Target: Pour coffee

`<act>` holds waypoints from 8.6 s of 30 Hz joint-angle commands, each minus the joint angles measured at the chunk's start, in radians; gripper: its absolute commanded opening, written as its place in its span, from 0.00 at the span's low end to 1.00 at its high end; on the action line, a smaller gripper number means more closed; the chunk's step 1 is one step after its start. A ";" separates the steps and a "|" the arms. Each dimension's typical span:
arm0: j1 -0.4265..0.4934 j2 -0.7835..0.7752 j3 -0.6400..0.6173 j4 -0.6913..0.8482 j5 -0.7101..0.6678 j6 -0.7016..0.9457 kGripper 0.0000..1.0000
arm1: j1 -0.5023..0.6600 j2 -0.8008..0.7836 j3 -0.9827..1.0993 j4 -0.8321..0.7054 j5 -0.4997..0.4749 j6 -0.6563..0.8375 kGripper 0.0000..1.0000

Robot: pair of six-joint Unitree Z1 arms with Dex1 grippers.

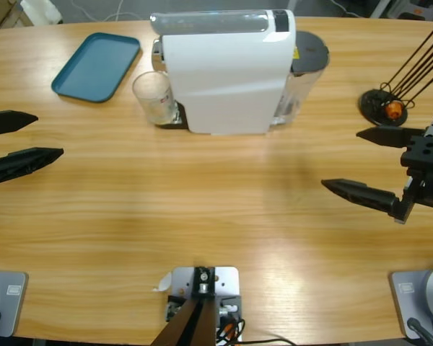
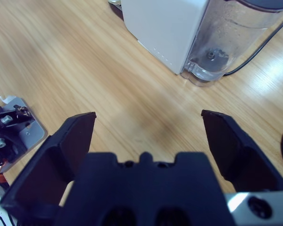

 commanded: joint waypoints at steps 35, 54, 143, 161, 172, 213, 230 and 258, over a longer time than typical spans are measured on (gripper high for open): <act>-0.010 0.017 0.035 -0.014 0.021 -0.008 0.83 | 0.011 0.024 0.025 -0.016 -0.011 0.015 1.00; -0.010 0.043 0.028 -0.014 0.021 -0.011 0.82 | 0.011 0.046 0.006 -0.003 -0.064 0.045 1.00; 0.039 0.902 -0.010 -0.843 -0.029 -0.020 0.83 | 0.011 0.105 -0.007 0.007 -0.051 0.065 0.90; 0.060 0.984 -0.038 -0.933 -0.112 -0.001 0.83 | 0.011 0.116 -0.010 0.007 -0.050 0.068 0.90; 0.086 0.970 -0.036 -0.941 -0.112 0.000 0.42 | 0.011 0.119 -0.010 0.007 -0.045 0.068 0.90; 0.532 1.050 -0.111 -0.969 -0.026 -0.059 0.35 | 0.011 0.109 -0.007 0.005 -0.048 0.071 0.90; 0.549 1.042 -0.133 -0.883 -0.052 -0.089 0.76 | 0.011 0.108 -0.006 0.002 -0.056 0.078 0.90; 0.401 0.245 -0.133 -0.188 -0.104 -0.020 0.83 | 0.011 0.069 -0.001 0.002 -0.047 0.084 0.90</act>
